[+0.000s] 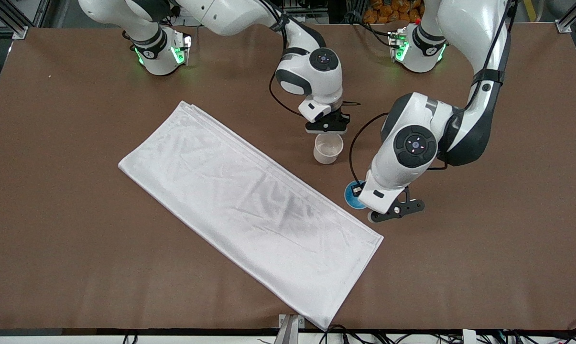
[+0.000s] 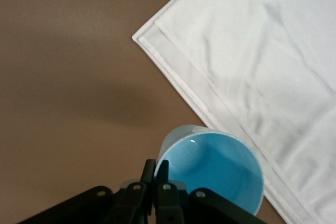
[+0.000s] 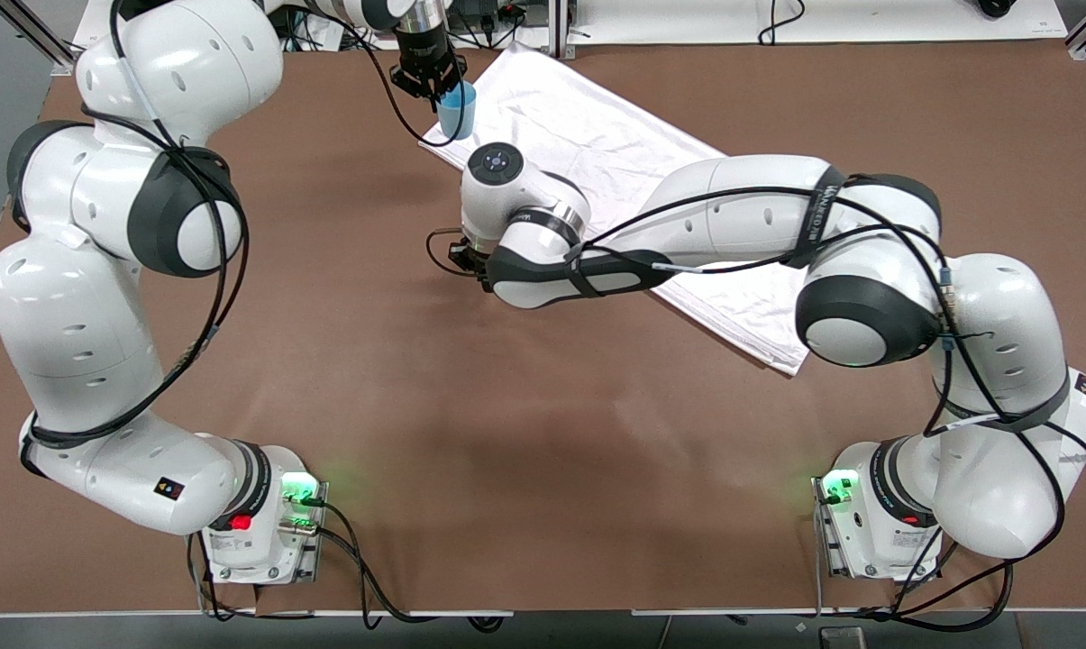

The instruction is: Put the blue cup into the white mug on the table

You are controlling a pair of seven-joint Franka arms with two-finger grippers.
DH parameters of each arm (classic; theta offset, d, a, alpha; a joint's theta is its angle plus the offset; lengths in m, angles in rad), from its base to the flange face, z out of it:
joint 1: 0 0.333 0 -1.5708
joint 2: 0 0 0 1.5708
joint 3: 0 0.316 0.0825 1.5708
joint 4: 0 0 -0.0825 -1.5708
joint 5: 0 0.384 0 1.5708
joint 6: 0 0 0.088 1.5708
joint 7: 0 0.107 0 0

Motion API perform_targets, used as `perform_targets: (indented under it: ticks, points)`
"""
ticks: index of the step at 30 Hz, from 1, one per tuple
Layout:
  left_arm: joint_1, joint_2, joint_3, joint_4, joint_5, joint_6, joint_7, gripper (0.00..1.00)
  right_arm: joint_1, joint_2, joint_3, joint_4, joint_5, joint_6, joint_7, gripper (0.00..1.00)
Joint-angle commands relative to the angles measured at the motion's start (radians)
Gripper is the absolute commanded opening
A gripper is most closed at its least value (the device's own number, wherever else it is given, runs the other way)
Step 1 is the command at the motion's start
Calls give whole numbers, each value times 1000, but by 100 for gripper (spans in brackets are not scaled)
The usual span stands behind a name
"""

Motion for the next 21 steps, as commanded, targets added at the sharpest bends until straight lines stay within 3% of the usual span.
perform_targets:
  ticks: [1, 21]
  points:
    - [-6, -6, -3, -1, 5, 3, -29, 0, -5, 28, -3, 50, -34, -8, 22, 0]
    - [-11, -5, -41, -9, -98, 6, -44, 0, -35, 39, -35, 51, -33, 26, -50, 2]
